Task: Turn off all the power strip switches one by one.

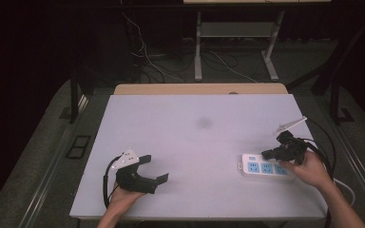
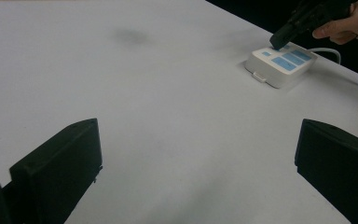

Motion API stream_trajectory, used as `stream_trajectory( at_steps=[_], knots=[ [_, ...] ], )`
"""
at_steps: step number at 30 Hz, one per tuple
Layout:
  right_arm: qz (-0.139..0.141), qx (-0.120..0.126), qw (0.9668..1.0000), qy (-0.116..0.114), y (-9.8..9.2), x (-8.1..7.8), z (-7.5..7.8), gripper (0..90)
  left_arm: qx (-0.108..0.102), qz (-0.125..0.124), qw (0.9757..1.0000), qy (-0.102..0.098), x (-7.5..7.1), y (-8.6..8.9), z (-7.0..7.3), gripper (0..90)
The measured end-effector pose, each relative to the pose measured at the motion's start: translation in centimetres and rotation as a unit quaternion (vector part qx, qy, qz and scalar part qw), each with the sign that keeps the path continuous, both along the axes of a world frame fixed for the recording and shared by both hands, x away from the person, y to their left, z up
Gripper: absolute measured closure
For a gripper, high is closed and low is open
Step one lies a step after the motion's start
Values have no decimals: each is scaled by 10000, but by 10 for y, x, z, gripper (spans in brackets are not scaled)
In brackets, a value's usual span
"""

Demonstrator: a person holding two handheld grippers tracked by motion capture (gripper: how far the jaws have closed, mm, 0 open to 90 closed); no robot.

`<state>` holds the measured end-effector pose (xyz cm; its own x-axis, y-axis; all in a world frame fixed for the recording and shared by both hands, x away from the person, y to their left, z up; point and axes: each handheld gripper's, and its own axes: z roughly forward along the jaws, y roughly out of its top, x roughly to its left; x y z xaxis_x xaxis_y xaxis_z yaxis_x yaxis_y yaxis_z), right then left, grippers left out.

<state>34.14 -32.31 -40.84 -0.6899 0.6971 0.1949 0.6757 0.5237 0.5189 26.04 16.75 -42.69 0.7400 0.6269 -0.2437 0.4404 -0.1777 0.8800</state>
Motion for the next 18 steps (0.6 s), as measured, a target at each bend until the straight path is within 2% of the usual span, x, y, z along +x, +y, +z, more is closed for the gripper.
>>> stream_trajectory(
  at_steps=[9, 18],
  knots=[
    [-48, 119, 9996, -241, -2, -6, -4, 900, 6, -18, 10000, 0, 0, -1, 0, 0],
    [-94, 181, 9995, -226, -3, -8, -5, 900, -4, -13, 10000, 2, 0, -1, 0, 0]
  ],
)
